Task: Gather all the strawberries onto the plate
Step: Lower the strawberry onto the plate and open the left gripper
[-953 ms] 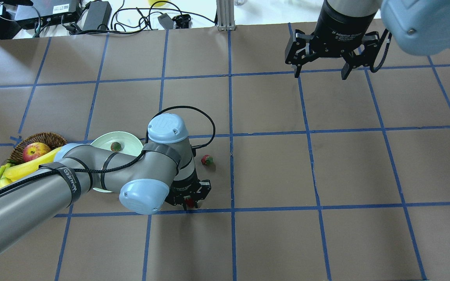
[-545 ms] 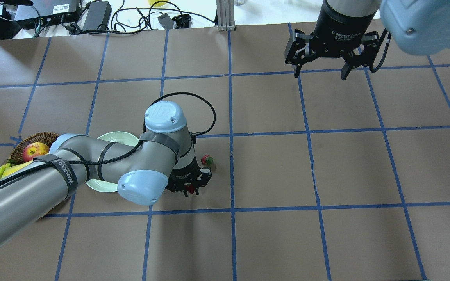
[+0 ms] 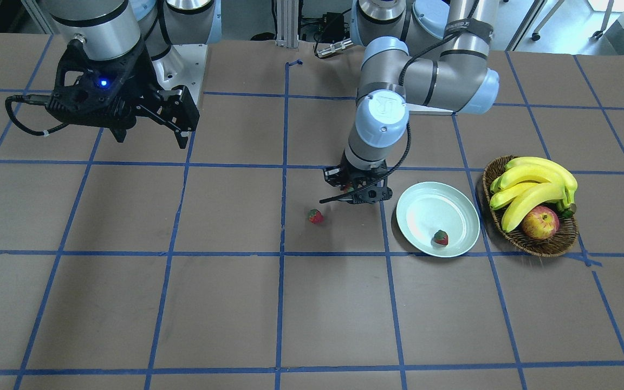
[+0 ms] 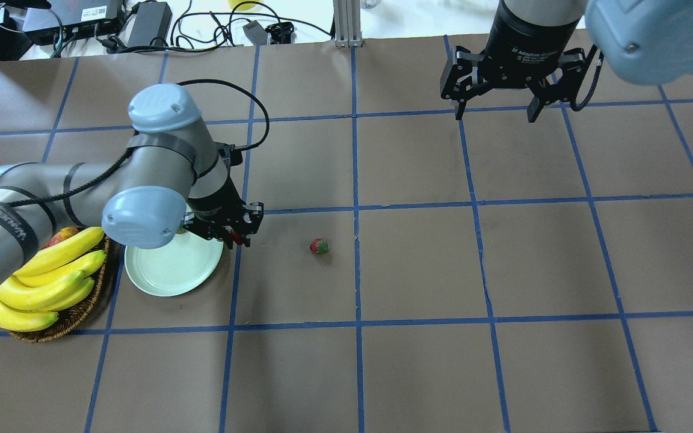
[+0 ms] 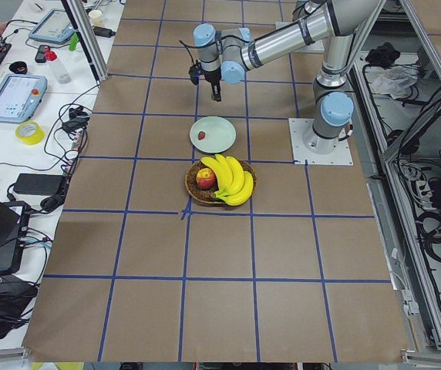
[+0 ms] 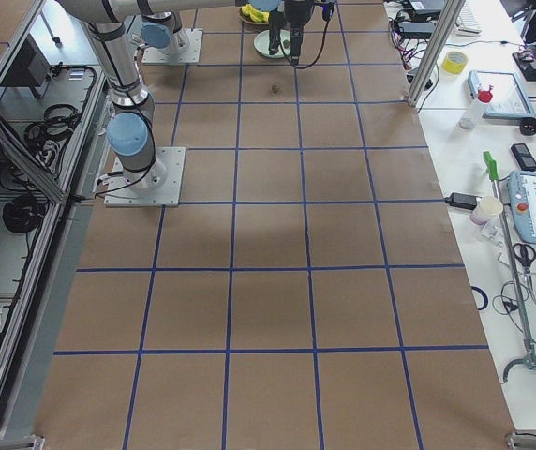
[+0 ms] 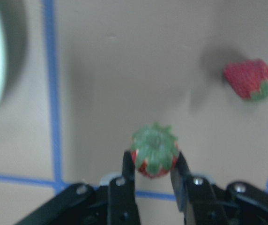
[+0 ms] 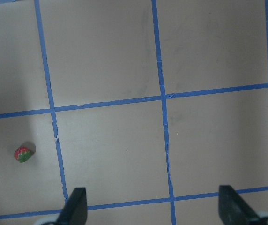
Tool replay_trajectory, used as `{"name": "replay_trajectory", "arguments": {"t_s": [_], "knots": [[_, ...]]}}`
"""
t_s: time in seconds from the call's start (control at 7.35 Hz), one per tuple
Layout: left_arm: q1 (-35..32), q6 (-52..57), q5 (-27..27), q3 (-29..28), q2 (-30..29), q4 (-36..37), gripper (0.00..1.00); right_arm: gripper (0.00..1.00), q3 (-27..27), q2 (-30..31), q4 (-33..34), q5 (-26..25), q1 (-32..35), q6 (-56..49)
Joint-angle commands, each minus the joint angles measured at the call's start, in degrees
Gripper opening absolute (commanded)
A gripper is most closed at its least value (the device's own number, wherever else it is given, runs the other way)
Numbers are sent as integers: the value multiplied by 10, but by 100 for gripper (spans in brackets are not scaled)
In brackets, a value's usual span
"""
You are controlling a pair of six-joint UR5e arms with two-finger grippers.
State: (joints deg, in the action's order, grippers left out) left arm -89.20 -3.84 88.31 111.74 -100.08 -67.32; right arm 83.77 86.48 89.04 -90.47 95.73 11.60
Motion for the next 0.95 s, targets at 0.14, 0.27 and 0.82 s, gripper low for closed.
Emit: {"name": "replay_trajectory", "arguments": {"t_s": [0.14,0.27,0.82], "knots": [[151,180,7,-9,-15,3,0,100,1,0,0,1,1,1],[156,196,9,-7,-24,3,0,100,1,0,0,2,1,0],[156,189,56,-5,-51,4,60,100,1,0,0,5,1,0]]}}
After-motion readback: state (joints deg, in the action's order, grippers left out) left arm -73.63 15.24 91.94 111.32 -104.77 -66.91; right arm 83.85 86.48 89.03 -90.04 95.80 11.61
